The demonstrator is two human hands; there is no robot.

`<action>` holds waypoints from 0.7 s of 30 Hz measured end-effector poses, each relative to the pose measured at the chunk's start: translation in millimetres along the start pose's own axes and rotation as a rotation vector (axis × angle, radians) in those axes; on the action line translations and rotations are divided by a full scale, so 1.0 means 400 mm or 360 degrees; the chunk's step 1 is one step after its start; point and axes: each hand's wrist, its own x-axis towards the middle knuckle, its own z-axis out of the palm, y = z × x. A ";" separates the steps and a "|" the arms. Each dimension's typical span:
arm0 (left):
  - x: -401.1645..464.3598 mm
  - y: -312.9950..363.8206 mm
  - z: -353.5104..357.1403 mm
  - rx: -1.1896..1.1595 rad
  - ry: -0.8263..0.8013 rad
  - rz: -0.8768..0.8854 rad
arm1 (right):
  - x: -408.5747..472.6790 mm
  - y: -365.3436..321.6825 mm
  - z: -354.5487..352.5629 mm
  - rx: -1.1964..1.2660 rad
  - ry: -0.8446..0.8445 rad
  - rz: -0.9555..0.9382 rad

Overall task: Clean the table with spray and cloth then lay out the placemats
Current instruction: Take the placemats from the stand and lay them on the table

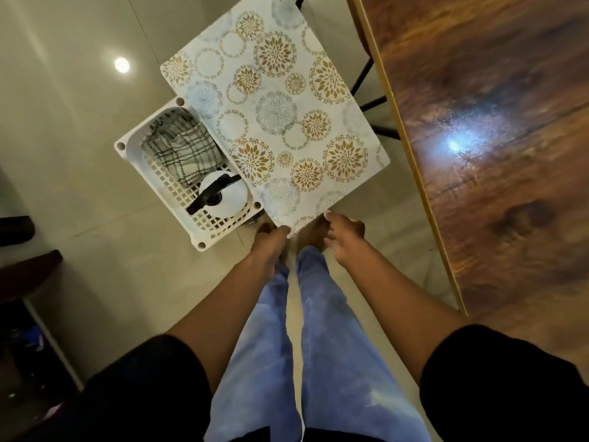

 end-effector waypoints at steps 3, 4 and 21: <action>0.090 -0.001 0.027 -0.0384 -0.0090 -0.0099 | 0.021 -0.004 0.013 0.0167 -0.0202 0.0118; 0.123 -0.005 0.037 -0.0467 -0.0046 -0.0073 | 0.022 -0.008 0.019 0.0212 -0.0253 0.0141; 0.163 0.005 0.074 -0.0641 0.0236 0.0354 | 0.013 -0.031 0.017 0.0448 -0.0339 0.0028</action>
